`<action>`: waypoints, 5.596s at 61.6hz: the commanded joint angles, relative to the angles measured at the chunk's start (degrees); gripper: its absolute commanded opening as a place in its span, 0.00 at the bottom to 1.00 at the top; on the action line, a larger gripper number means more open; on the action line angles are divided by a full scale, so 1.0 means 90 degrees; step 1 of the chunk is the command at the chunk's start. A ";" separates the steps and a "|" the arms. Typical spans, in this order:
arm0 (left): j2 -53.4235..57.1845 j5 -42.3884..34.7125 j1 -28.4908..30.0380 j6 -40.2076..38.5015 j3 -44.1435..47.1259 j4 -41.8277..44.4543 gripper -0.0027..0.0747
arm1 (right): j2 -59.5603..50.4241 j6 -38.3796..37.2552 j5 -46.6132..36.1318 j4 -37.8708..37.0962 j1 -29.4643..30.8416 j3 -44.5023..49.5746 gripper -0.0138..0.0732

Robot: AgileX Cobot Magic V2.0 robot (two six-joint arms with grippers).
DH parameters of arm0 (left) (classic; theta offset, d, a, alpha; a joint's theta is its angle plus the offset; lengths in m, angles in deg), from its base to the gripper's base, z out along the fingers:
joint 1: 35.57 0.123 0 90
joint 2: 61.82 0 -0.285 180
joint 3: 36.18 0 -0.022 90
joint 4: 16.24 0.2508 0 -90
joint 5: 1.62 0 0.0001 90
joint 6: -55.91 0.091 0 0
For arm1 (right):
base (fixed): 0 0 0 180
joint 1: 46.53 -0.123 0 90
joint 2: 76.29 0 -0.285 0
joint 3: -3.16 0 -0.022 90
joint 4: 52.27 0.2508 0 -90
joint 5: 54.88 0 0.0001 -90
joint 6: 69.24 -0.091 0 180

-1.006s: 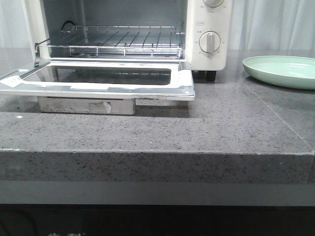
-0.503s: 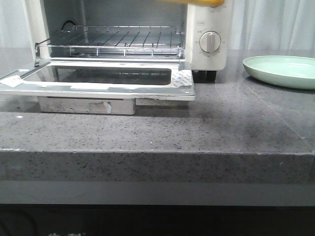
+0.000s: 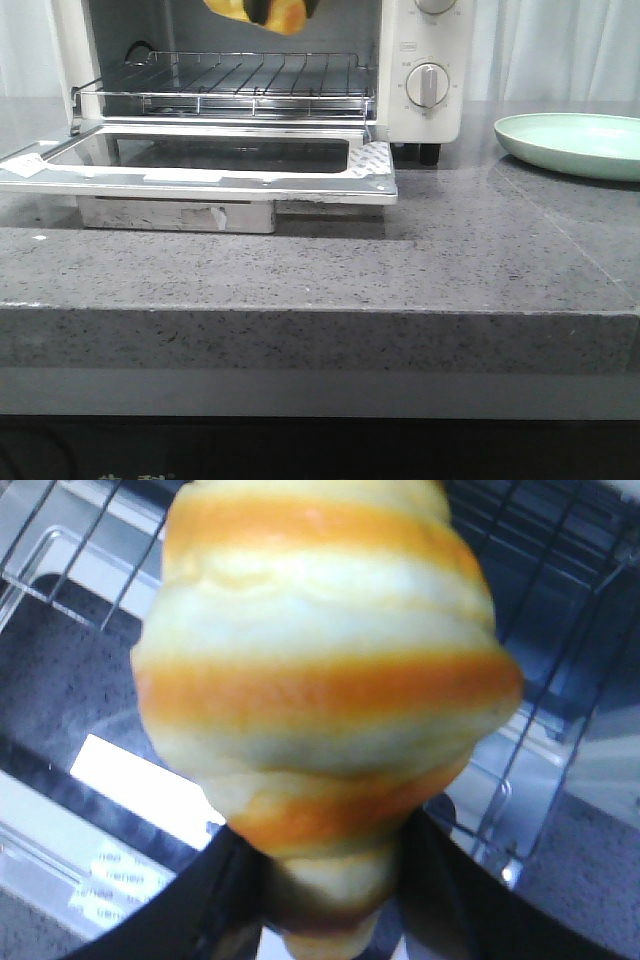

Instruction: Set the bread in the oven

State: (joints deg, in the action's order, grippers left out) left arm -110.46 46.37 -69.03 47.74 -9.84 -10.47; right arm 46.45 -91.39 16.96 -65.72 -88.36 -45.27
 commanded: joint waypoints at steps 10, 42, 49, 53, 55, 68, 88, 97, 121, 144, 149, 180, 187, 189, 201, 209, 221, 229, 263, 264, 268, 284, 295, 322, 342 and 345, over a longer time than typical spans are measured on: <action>0.0015 -0.0455 -0.0019 -0.0049 -0.0176 0.0031 0.01 | 0.0416 -0.0021 0.0229 -0.0279 0.0356 -0.0877 0.42; 0.0015 -0.0455 -0.0019 -0.0049 -0.0176 0.0031 0.01 | 0.0612 0.0000 0.0202 -0.0285 0.0618 -0.0884 0.42; 0.0015 -0.0455 -0.0019 -0.0049 -0.0176 0.0031 0.01 | 0.0612 0.0019 0.0202 -0.0285 0.0618 -0.0884 0.42; 0.0015 -0.0455 -0.0019 -0.0049 -0.0176 0.0031 0.01 | 0.0612 0.0131 0.0208 -0.0280 0.0618 -0.0884 0.45; 0.0015 -0.0455 -0.0019 -0.0049 -0.0176 0.0031 0.01 | 0.0612 0.0168 0.0215 -0.0280 0.0603 -0.0884 0.48; 0.0015 -0.0455 -0.0019 -0.0049 -0.0176 0.0031 0.01 | 0.0605 0.0184 0.0353 -0.0224 0.0574 -0.0884 0.87; 0.0015 -0.0455 -0.0019 -0.0049 -0.0176 0.0067 0.01 | 0.0006 0.0176 0.0522 -0.0052 0.0108 -0.0723 0.89; 0.0015 -0.0455 -0.0019 -0.0049 -0.0176 0.0077 0.01 | -0.0436 0.0020 0.0522 -0.0596 -0.0264 -0.0266 0.89; 0.0015 -0.0455 -0.0019 -0.0049 -0.0176 0.0077 0.01 | -0.2554 -0.0009 -0.0368 -0.0758 -0.0136 0.2564 0.89; 0.0015 -0.0455 -0.0019 -0.0049 -0.0176 0.0077 0.01 | -0.5641 0.0191 -0.1891 -0.0485 0.1470 0.6037 0.89; 0.0015 -0.0455 -0.0019 -0.0049 -0.0176 0.0077 0.01 | -0.6379 0.0366 -0.2180 -0.0370 0.1670 0.6555 0.89; 0.0015 -0.0455 -0.0019 -0.0049 -0.0176 0.0077 0.01 | -0.9327 0.0406 -0.3111 -0.0486 0.1687 0.8525 0.89; 0.0015 -0.0455 -0.0019 -0.0049 -0.0176 0.0077 0.01 | -0.9350 0.0406 -0.3131 -0.0558 0.1687 0.8525 0.89; 0.0015 -0.0455 -0.0019 -0.0049 -0.0176 0.0077 0.01 | -0.9350 0.0406 -0.3139 -0.0564 0.1687 0.8525 0.89; 0.0015 -0.0455 -0.0019 -0.0049 -0.0176 0.0077 0.01 | -0.9350 0.0406 -0.3152 -0.0578 0.1687 0.8525 0.86; 0.0015 -0.0455 -0.0019 -0.0049 -0.0176 0.0077 0.01 | -0.9350 0.0406 -0.3152 -0.0572 0.1687 0.8525 0.64; 0.0015 -0.0442 -0.0019 -0.0049 -0.0176 0.0064 0.01 | -0.9350 0.0406 -0.3152 -0.0572 0.1687 0.8525 0.17; 0.0015 -0.0442 -0.0019 -0.0049 -0.0176 0.0064 0.01 | -0.9350 0.0400 -0.3105 -0.0572 0.1687 0.8525 0.08; 0.0548 -0.0579 0.0370 -0.0049 0.0384 0.0091 0.01 | -0.9350 0.0400 -0.3061 -0.0572 0.1687 0.8525 0.08; 0.0624 -0.0628 0.0442 -0.0049 0.0450 0.0025 0.01 | -0.9350 0.0400 -0.3061 -0.0572 0.1687 0.8525 0.08; 0.1001 -0.0788 0.0864 -0.0049 0.0825 -0.0427 0.01 | -0.9350 0.0400 -0.3067 -0.0572 0.1687 0.8525 0.08; 0.2713 -0.2584 0.2357 -0.0049 0.2748 -0.1451 0.01 | -0.9350 0.0400 -0.3067 -0.0572 0.1687 0.8525 0.08; 0.3783 -0.3500 0.3059 -0.0049 0.4123 -0.2198 0.01 | -0.9350 0.0400 -0.3067 -0.0572 0.1687 0.8525 0.08; 0.4724 -0.5442 0.3127 -0.0049 0.5867 -0.2253 0.01 | -0.9355 0.0400 -0.3056 -0.0572 0.1687 0.8525 0.08; 0.4724 -0.5275 0.3100 0.0001 0.5854 -0.2201 0.01 | -0.9355 0.0400 -0.3065 -0.0572 0.1687 0.8525 0.08; 0.4724 -0.5275 0.3100 0.0001 0.5854 -0.2177 0.01 | -0.9355 0.0400 -0.3065 -0.0572 0.1687 0.8525 0.08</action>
State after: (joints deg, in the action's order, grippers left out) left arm -69.25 3.40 -40.84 47.74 41.43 -30.03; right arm -37.92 -88.40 -6.80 -69.11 -73.63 32.79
